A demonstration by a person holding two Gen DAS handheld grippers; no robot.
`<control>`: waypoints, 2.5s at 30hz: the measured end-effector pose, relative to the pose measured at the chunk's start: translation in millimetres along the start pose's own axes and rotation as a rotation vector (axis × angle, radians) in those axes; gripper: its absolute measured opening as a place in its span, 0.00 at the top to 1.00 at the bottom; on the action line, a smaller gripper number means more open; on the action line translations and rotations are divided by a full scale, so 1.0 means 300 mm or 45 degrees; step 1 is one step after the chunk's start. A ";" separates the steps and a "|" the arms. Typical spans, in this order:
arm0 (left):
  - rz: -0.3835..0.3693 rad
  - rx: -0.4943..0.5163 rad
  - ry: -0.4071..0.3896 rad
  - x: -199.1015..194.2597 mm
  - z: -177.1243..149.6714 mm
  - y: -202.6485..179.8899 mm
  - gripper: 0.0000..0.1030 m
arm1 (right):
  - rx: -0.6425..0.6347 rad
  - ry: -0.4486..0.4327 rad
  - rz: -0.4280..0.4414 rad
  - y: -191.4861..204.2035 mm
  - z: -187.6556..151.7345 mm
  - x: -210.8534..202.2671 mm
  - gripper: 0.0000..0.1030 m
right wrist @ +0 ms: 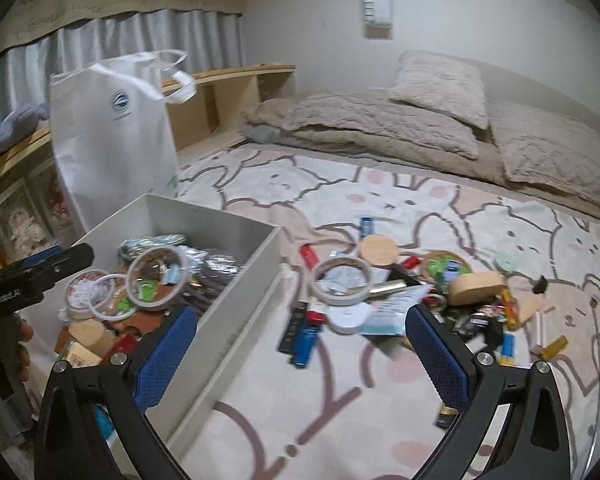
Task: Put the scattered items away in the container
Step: 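Move both tools away from the box back over the scattered items, then lower the right tool and close it on the green clothespin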
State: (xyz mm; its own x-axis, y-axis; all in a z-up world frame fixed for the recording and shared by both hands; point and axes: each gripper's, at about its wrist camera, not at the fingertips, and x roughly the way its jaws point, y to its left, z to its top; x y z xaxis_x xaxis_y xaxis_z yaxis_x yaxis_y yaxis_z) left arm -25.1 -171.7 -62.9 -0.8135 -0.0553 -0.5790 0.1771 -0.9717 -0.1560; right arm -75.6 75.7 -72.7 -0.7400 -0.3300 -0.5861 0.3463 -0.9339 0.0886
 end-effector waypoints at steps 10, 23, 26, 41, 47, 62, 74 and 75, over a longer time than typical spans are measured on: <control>-0.013 0.045 -0.017 0.012 -0.015 -0.078 0.00 | 0.055 -0.049 -0.140 -0.196 -0.039 -0.093 0.00; -0.087 0.078 -0.059 0.011 -0.035 -0.169 0.00 | 0.127 -0.109 -0.287 -0.379 -0.091 -0.186 0.00; -0.106 0.080 -0.058 0.013 -0.041 -0.187 0.00 | 0.148 -0.112 -0.309 -0.412 -0.108 -0.199 0.00; -0.161 0.202 -0.063 0.011 -0.084 -0.314 0.00 | 0.178 -0.074 -0.368 -0.494 -0.184 -0.200 0.00; -0.204 0.266 -0.069 -0.002 -0.112 -0.380 0.00 | 0.219 -0.042 -0.400 -0.536 -0.224 -0.158 0.00; -0.350 0.460 -0.102 -0.043 -0.226 -0.610 0.00 | 0.218 0.146 -0.479 -0.634 -0.334 0.005 0.00; -0.502 0.501 0.090 0.040 -0.359 -0.747 0.00 | 0.255 0.263 -0.412 -0.631 -0.360 0.150 0.14; -0.505 0.494 0.104 0.050 -0.365 -0.749 0.00 | 0.257 0.270 -0.404 -0.626 -0.358 0.163 0.16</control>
State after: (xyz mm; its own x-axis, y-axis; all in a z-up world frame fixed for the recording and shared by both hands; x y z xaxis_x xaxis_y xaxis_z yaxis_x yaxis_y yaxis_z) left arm -16.3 70.9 -124.3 -0.7278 0.3346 -0.5986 -0.3633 -0.9285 -0.0774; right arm -114.9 249.8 -204.6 -0.6495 -0.0065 -0.7603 -0.0144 -0.9997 0.0209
